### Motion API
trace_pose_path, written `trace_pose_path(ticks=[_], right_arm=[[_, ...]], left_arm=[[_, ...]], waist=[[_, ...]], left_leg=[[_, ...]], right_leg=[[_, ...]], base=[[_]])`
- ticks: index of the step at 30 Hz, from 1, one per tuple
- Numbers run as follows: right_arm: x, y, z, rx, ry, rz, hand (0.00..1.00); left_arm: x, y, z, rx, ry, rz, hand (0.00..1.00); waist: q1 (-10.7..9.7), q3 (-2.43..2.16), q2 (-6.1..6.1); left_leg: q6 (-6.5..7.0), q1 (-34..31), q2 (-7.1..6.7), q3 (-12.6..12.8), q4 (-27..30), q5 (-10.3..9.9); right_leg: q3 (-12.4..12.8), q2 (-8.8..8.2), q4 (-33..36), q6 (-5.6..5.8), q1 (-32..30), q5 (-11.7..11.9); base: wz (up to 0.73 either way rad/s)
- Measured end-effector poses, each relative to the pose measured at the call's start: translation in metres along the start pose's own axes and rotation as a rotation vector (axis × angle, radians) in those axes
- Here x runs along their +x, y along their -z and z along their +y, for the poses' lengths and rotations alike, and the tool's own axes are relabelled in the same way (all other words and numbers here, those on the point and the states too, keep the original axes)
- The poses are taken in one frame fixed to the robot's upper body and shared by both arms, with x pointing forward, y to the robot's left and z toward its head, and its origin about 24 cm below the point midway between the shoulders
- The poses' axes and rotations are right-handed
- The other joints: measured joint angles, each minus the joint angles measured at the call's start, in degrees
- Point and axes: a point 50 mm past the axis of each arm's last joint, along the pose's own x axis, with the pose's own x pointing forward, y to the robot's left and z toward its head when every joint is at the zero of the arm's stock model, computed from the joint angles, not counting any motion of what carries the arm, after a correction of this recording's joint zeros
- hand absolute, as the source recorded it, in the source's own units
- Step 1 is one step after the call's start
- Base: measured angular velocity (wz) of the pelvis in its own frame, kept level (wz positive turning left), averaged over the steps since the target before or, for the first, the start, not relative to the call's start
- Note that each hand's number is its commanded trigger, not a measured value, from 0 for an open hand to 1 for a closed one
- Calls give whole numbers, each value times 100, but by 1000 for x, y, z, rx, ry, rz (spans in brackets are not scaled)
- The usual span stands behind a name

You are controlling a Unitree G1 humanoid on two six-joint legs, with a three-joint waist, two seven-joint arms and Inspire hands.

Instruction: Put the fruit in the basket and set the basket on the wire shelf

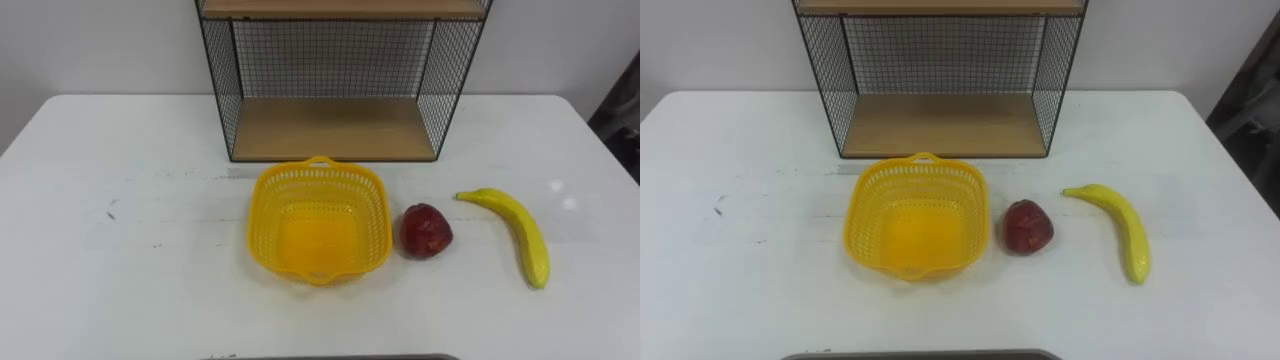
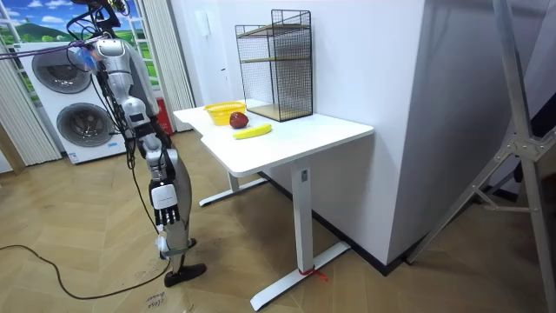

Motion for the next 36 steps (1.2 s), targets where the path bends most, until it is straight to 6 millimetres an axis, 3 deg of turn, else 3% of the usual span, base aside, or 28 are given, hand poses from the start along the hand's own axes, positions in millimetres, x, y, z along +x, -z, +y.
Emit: trace_pose_path(ticks=[15,24,28,32,36], right_arm=[[0,1,-4,11,89,-15,0],[0,2,-5,134,122,-35,0],[0,1,-8,365,152,-47,0],[-1,4,-13,790,168,-53,0],[-3,0,-22,1159,176,-71,0]], left_arm=[[0,-1,0,-3,0,-6,0],[0,-4,0,-6,-3,-36,0],[0,-3,1,-24,-6,-34,0],[0,6,5,-73,-17,-13,0],[0,14,9,-129,-31,7,0]], waist=[[13,1,33],[1,4,36],[-4,8,30],[-44,5,22],[-217,2,2]], left_leg=[[0,26,10,-2,4,0],[-1,31,10,28,-21,-1],[-1,30,12,40,-52,-1],[-1,30,8,49,-85,-1],[-1,21,2,72,-76,-1]], right_leg=[[55,21,1,-2,4,1],[96,26,-2,-1,14,1],[101,31,-18,-1,6,1],[84,29,-60,0,1,1],[88,20,-78,1,2,1]], base=[[0],[0],[0],[0],[-2]])
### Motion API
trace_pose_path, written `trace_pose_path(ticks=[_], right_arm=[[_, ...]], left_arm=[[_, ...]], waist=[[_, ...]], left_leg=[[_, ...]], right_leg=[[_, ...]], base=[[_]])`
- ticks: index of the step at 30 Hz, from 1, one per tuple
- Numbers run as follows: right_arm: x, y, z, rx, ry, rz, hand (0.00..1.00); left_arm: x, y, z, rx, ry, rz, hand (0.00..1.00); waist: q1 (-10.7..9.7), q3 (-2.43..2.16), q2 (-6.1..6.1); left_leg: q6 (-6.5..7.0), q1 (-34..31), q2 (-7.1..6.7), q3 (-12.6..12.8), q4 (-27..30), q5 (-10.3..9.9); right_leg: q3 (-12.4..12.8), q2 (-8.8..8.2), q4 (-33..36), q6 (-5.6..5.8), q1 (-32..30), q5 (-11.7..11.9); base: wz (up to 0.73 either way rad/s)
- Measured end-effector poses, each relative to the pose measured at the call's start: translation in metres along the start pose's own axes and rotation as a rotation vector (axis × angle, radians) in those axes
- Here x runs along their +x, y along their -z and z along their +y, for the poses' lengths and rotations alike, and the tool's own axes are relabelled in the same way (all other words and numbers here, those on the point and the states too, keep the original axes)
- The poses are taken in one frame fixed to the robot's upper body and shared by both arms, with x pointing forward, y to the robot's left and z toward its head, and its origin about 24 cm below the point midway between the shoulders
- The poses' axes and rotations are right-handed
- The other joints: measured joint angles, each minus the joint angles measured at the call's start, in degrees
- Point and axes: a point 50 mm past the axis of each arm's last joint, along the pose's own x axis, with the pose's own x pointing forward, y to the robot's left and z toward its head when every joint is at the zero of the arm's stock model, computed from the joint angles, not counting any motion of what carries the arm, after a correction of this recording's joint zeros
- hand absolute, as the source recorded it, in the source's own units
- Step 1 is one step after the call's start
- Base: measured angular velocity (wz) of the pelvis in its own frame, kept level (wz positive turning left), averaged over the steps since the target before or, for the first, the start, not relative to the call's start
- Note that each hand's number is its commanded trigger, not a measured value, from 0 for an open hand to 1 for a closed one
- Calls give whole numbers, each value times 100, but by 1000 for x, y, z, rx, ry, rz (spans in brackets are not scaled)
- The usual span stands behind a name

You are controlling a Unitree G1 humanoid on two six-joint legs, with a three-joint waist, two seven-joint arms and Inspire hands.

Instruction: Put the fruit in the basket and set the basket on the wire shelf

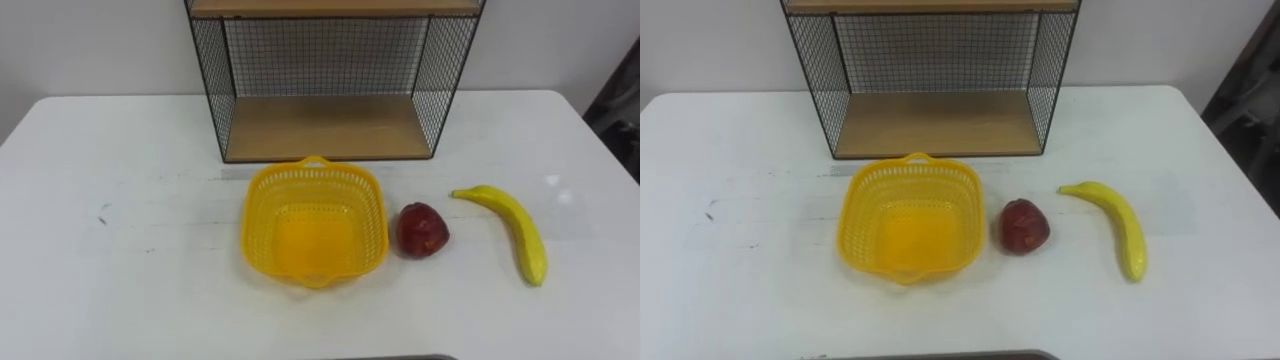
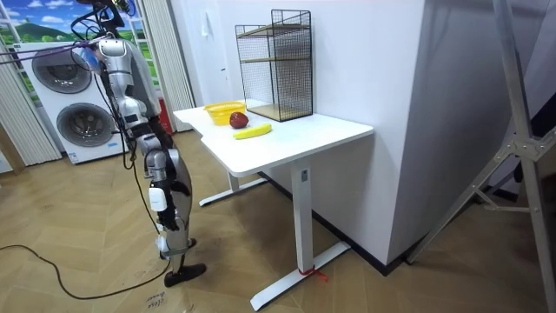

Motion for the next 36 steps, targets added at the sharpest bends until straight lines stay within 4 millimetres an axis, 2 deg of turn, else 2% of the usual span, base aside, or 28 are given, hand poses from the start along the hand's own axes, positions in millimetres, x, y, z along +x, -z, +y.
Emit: trace_pose_path(ticks=[2,5,8,12,15,17,18,20,21,23,24,26,29,36], right_arm=[[-1,-7,-3,230,15,11,0],[-1,-14,-7,434,37,6,0],[-2,-20,-11,624,69,18,0],[-4,-32,-12,789,123,22,0],[-13,-58,-11,901,120,-32,0],[-26,-88,-11,947,103,-146,0],[-31,-96,-10,945,98,-185,0],[-53,-129,-7,923,107,-354,0],[-61,-138,-5,925,102,-398,0],[-91,-172,-3,938,78,-561,0],[-99,-180,-3,921,82,-611,0],[-128,-198,-1,864,96,-800,0],[-154,-211,8,799,110,-972,0],[-197,-219,28,703,18,-1203,0]], left_arm=[[0,5,5,-39,-30,6,0],[0,7,8,-49,-50,-6,0],[0,6,11,-51,-59,-19,0],[0,8,13,-74,-70,-25,0],[0,8,18,-98,-86,-37,0],[0,4,26,-108,-107,-63,0],[0,4,27,-107,-111,-69,0],[0,2,29,-105,-119,-93,0],[-1,2,29,-105,-119,-99,0],[-1,-1,29,-84,-119,-121,0],[-1,-2,28,-78,-119,-128,0],[-2,-5,27,-63,-115,-136,0],[-2,-12,26,-39,-111,-156,0],[-2,-16,26,-23,-110,-172,0]], waist=[[-94,-3,-41],[-143,-5,-57],[-184,-17,-71],[-256,-34,-98],[-287,-37,-114],[-262,-29,-142],[-266,-27,-151],[-248,-17,-156],[-247,-18,-160],[-260,2,-159],[-249,-5,-172],[-203,7,-199],[-104,22,-204],[79,25,-198]], left_leg=[[0,-1,0,16,9,0],[0,-23,-5,11,33,-1],[0,-86,-8,7,100,-1],[0,-90,2,26,102,0],[1,-82,3,71,95,0],[3,-102,1,85,84,1],[3,-105,1,86,85,2],[4,-128,-2,83,101,2],[4,-159,-1,85,102,2],[6,-330,6,79,167,3],[6,-367,5,72,172,4],[9,-383,5,51,178,6],[8,-390,7,56,165,6],[9,-386,8,92,125,7]], right_leg=[[8,0,-5,1,0,-2],[7,-5,-31,7,-23,-8],[-10,-14,-16,8,-49,-10],[65,5,17,8,-77,-9],[85,3,95,13,-115,-21],[117,4,179,23,-197,-29],[121,3,186,22,-206,-31],[125,4,190,24,-223,-27],[127,6,191,25,-252,-24],[119,16,165,22,-378,28],[109,14,177,19,-405,31],[85,14,176,14,-399,47],[94,18,159,14,-409,47],[110,16,176,14,-408,47]], base=[[-2],[0],[3],[-2],[-6],[-6],[-5],[0],[0],[0],[7],[5],[0],[-2]])
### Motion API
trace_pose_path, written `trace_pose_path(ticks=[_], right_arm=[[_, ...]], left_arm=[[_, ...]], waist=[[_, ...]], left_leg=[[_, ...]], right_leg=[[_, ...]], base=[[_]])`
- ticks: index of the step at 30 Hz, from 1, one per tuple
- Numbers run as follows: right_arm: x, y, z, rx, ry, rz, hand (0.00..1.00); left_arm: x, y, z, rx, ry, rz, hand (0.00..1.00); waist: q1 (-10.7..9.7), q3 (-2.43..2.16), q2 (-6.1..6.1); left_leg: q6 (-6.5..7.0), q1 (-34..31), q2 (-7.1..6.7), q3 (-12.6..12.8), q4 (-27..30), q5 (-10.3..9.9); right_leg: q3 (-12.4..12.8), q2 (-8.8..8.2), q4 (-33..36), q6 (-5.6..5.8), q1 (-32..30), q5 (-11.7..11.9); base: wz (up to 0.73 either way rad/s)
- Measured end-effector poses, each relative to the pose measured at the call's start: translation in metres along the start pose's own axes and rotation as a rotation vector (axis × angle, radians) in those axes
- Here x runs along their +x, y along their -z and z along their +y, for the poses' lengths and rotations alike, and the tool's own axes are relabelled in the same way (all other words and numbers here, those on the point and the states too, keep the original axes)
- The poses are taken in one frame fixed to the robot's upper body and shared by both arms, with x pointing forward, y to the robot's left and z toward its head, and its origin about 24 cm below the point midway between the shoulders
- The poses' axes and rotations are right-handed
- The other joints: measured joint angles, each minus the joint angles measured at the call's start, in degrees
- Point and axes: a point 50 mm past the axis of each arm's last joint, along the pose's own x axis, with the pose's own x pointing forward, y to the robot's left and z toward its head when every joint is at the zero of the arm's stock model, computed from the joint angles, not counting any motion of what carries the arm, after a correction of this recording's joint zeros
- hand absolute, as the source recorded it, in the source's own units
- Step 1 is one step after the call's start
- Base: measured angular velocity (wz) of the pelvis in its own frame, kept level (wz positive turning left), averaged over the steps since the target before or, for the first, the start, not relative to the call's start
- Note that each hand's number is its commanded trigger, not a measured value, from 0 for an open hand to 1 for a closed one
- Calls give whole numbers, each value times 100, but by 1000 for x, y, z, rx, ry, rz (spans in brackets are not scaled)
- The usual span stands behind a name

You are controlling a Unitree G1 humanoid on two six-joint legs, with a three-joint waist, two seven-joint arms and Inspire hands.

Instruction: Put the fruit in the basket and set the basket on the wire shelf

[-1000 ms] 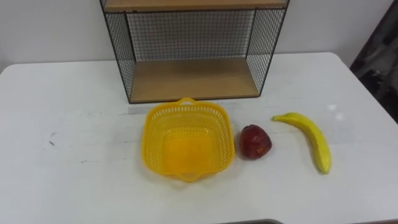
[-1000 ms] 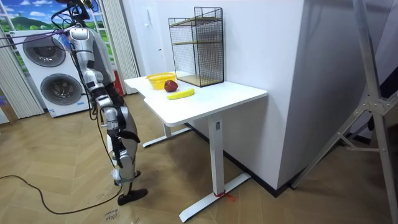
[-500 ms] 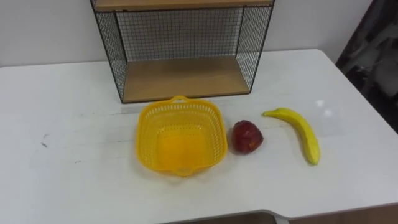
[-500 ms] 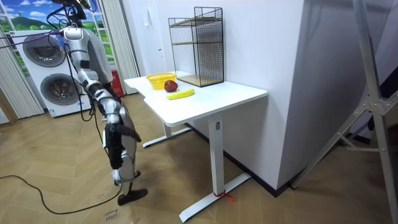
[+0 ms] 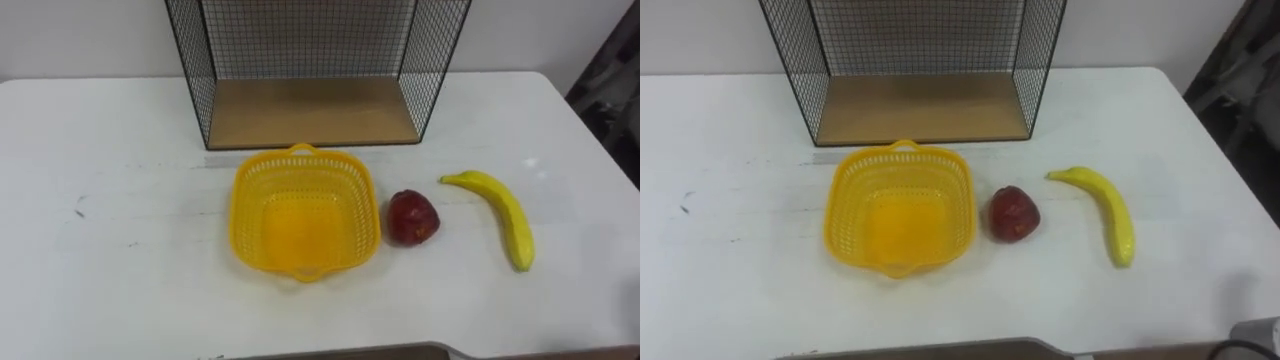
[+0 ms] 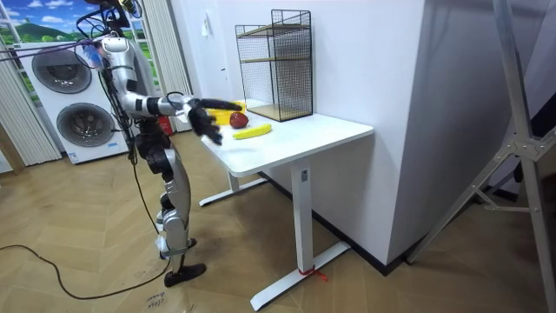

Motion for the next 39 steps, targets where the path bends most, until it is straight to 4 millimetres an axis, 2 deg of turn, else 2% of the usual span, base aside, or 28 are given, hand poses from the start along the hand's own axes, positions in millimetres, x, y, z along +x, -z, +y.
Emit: trace_pose_path(ticks=[3,6,8,12,15,17,18,19,20,24,29,32,39], right_arm=[[-5,-10,17,-57,-112,-103,0],[-15,-21,30,-92,-220,-207,0],[-27,-29,43,-105,-339,-264,0],[-44,-36,57,-132,-488,-339,0],[-50,-34,64,-144,-580,-334,0],[-52,-31,67,-159,-641,-326,0],[-53,-31,67,-162,-656,-324,0],[-55,-30,69,-170,-690,-323,0],[-58,-29,72,-182,-730,-326,0],[-67,-27,80,-230,-875,-336,0],[-84,-15,87,-309,-1067,-337,0],[-90,-7,88,-368,-1143,-330,0],[-93,-3,89,-422,-1201,-345,0]], left_arm=[[0,1,0,1,1,1,0],[0,-1,0,1,1,-1,0],[0,0,0,12,1,0,0],[0,0,1,21,-1,1,0],[0,2,2,25,-3,6,0],[0,2,3,28,-5,5,0],[0,2,3,32,-5,5,0],[0,1,3,47,-2,1,0],[0,1,3,63,-1,-3,0],[1,-6,4,93,0,-29,0],[1,-12,5,108,-2,-61,0],[2,-13,5,112,-2,-65,0],[1,-12,3,125,9,-61,0]], waist=[[30,3,-13],[143,2,-12],[193,1,-23],[317,0,-68],[359,-5,-114],[421,50,-177],[423,71,-168],[428,61,-201],[443,70,-187],[439,60,-159],[379,7,-56],[386,11,-56],[429,20,-106]], left_leg=[[0,19,2,-1,0,0],[-1,16,12,1,15,1],[-2,23,19,-3,24,2],[-3,28,23,-22,36,2],[-3,19,16,-96,62,2],[-4,16,17,-125,72,3],[-5,11,16,-135,74,3],[-5,2,13,-152,72,3],[-6,-9,11,-158,62,1],[-6,-83,9,-167,78,1],[-5,-49,8,-173,77,3],[-5,13,18,-174,63,3],[-5,12,10,-184,96,3]], right_leg=[[-4,-1,-2,-5,-30,4],[-11,5,-4,-15,-41,15],[-40,6,-7,-22,-22,22],[-57,8,-8,-26,0,25],[-131,-4,-9,-26,28,25],[-170,-8,-9,-28,52,26],[-183,-9,-12,-28,59,26],[-198,-12,-16,-28,67,26],[-198,-13,-22,-27,67,26],[-211,-15,-20,-28,42,26],[-242,-25,-18,-28,81,26],[-243,-18,-20,-28,144,26],[-247,-24,-18,-28,166,26]], base=[[0],[0],[0],[2],[12],[7],[10],[6],[4],[0],[0],[0],[0]])
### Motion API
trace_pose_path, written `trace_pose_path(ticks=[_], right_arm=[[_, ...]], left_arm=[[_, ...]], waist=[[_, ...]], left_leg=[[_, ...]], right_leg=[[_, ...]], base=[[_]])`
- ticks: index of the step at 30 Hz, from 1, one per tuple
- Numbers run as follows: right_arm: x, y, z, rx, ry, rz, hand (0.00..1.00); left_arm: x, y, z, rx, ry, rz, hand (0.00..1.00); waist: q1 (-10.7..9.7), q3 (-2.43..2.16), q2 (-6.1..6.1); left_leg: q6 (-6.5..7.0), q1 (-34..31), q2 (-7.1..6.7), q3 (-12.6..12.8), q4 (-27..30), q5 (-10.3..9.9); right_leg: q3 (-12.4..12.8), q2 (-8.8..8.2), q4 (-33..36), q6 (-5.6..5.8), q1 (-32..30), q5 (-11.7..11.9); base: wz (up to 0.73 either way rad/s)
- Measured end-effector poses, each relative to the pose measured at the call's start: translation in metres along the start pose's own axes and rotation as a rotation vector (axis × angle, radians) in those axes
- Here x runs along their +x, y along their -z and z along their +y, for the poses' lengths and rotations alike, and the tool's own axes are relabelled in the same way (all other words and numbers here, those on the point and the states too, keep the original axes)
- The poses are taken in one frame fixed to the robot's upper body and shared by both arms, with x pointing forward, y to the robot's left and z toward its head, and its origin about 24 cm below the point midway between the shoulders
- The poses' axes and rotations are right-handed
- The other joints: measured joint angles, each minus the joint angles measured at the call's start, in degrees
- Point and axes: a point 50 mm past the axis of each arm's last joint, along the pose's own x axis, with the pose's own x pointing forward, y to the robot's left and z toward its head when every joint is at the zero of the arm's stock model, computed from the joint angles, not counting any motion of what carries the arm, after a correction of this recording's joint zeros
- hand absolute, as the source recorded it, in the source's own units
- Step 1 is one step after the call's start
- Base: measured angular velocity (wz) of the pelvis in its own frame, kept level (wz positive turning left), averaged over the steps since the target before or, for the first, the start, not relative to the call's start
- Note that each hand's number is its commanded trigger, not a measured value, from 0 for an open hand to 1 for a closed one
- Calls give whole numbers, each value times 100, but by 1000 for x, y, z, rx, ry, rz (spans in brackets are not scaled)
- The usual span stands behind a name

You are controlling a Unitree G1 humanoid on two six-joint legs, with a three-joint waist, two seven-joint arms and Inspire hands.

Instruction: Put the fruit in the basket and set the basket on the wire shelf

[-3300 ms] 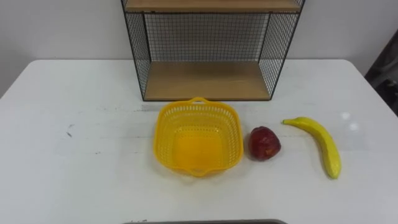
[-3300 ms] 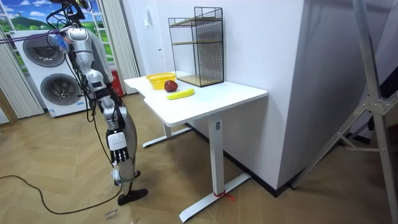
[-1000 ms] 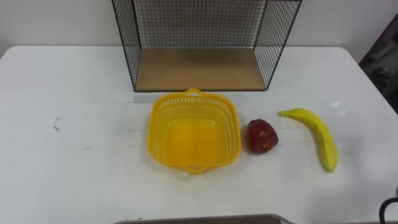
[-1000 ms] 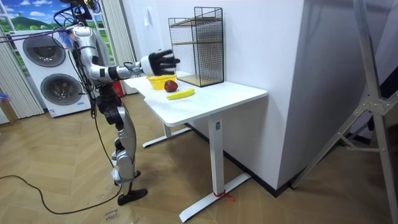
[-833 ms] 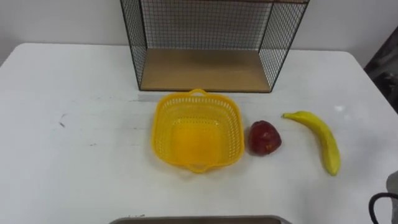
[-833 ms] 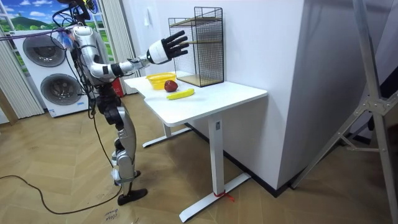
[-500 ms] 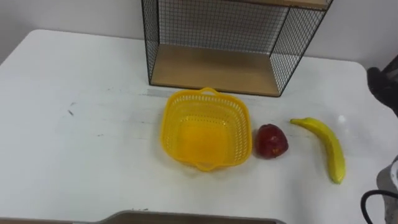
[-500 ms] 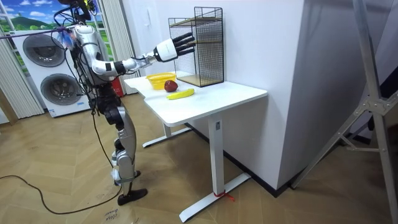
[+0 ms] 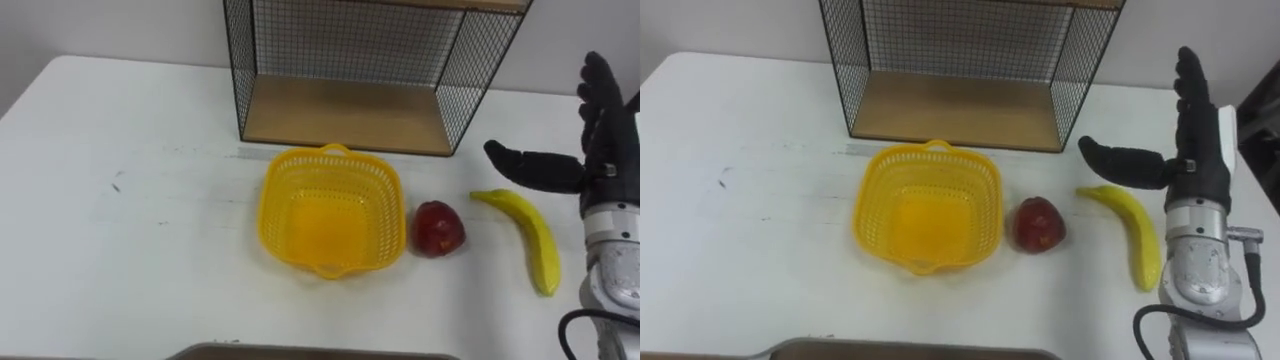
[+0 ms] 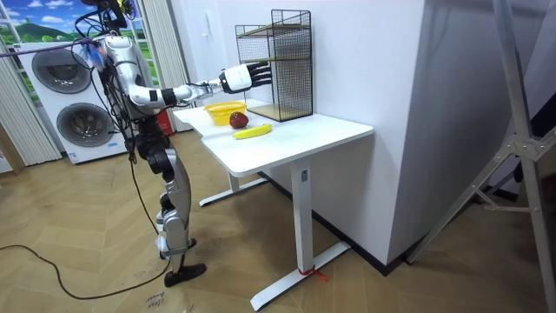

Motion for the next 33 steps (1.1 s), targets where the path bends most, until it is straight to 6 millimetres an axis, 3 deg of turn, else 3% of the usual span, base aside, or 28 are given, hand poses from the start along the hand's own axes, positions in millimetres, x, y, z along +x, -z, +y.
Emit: trace_pose_path(ticks=[9,14,24,33], right_arm=[[-2,6,13,-75,-93,33,0],[-7,21,23,-89,-173,99,0],[-9,22,30,-132,-271,97,0],[-30,37,47,-168,-386,155,0]], left_arm=[[0,-4,-4,35,21,-6,0],[0,-7,-7,54,31,-16,0],[1,-9,-7,55,48,-17,0],[1,-2,-9,61,57,13,0]], waist=[[31,-8,-19],[35,-9,-34],[32,-23,-5],[35,-44,28]], left_leg=[[-3,-4,2,-39,32,-2],[-2,1,-1,-50,58,-2],[-3,-11,7,-46,30,-2],[-3,-6,6,-30,37,-2]], right_leg=[[5,12,5,-9,19,6],[9,11,6,-7,24,9],[9,19,5,-10,-3,13],[14,18,6,-10,10,17]], base=[[0],[0],[0],[0]])
